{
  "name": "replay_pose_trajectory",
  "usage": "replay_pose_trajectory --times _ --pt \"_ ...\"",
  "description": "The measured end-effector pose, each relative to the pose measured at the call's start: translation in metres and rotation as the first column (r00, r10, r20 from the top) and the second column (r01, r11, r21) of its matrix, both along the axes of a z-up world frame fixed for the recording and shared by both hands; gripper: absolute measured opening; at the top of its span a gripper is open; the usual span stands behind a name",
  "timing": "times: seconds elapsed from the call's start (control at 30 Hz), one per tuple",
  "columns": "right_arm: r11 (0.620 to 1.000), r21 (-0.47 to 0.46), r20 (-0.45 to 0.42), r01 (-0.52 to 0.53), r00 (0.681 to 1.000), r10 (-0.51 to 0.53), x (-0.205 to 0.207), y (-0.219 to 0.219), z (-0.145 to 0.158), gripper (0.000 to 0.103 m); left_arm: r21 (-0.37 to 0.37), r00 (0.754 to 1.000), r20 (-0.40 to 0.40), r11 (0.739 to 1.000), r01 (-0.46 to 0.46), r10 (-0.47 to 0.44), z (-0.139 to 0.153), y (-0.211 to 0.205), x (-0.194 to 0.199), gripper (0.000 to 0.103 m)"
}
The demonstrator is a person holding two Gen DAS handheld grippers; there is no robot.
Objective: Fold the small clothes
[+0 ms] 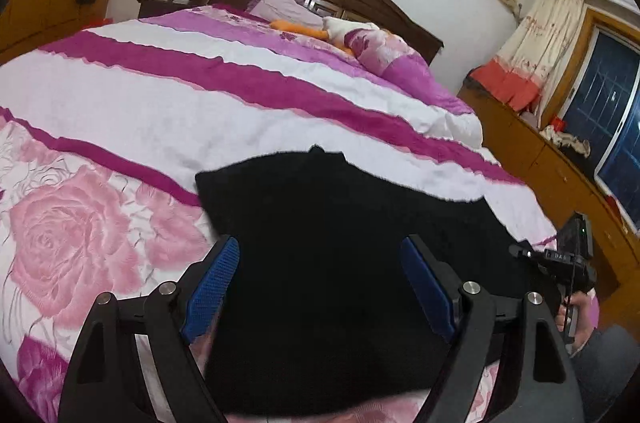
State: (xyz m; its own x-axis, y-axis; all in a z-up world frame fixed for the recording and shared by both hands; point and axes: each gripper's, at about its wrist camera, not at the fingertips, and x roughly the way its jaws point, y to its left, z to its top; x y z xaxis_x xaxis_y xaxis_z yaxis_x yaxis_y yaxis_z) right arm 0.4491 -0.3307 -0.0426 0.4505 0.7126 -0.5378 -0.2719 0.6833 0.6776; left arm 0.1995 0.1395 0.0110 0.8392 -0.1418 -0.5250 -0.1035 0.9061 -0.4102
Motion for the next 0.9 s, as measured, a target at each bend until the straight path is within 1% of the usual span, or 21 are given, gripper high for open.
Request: replay_pose_trajectory --times 0.07,0.17,0.27,0.33,0.43,0.53,0.6,0.67,0.77,0.87,0.9 --pt "0.999 -0.044 -0.004 0.016 1.0 -0.017 -0.001 0.004 0.01 0.012 0.013 1.0 -0.004 1.0 -0.009 0.009 0.0 0.004 0.006 0.068" --pt "0.99 -0.133 -0.008 0.034 0.999 -0.036 -0.001 0.018 0.036 0.011 0.077 0.999 -0.017 0.997 -0.029 0.03 0.002 0.005 0.009 0.068" --pt "0.97 -0.24 0.021 0.026 1.0 -0.022 -0.003 0.036 0.064 0.011 0.108 1.0 -0.012 0.994 -0.011 0.013 0.007 0.006 0.009 0.068" --pt "0.947 -0.32 0.04 0.026 0.999 -0.014 -0.005 0.047 0.079 0.011 0.142 1.0 -0.003 0.99 -0.004 0.004 0.011 0.007 0.007 0.068" --pt "0.926 -0.375 0.023 0.045 0.999 -0.039 -0.006 0.058 0.093 0.011 0.158 1.0 0.013 0.987 -0.012 0.01 0.015 0.013 0.003 0.068" --pt "0.888 -0.455 0.024 0.071 0.997 -0.068 -0.011 0.075 0.11 0.011 0.135 0.998 0.055 0.991 -0.011 0.003 0.024 0.02 -0.003 0.068" --pt "0.852 -0.517 0.038 0.076 0.997 -0.065 -0.016 0.093 0.125 0.011 0.114 0.997 0.073 0.993 -0.016 0.008 0.028 0.024 -0.006 0.068" --pt "0.816 -0.572 0.049 0.085 0.996 -0.07 -0.019 0.11 0.142 0.011 0.094 0.997 0.078 0.995 -0.025 0.018 0.03 0.029 -0.008 0.068" --pt "0.773 -0.628 0.052 0.09 0.996 -0.074 -0.023 0.141 0.166 0.011 0.079 0.997 0.077 0.996 -0.034 0.028 0.032 0.033 -0.01 0.068" --pt "0.716 -0.694 0.044 0.079 0.997 -0.068 -0.031 0.184 0.185 0.011 0.072 0.994 0.077 0.994 -0.082 0.076 0.033 0.04 -0.014 0.068" --pt "0.679 -0.731 0.041 0.067 0.998 -0.055 -0.034 0.205 0.19 0.011 0.062 0.993 0.083 0.994 -0.086 0.08 0.033 0.042 -0.015 0.068"
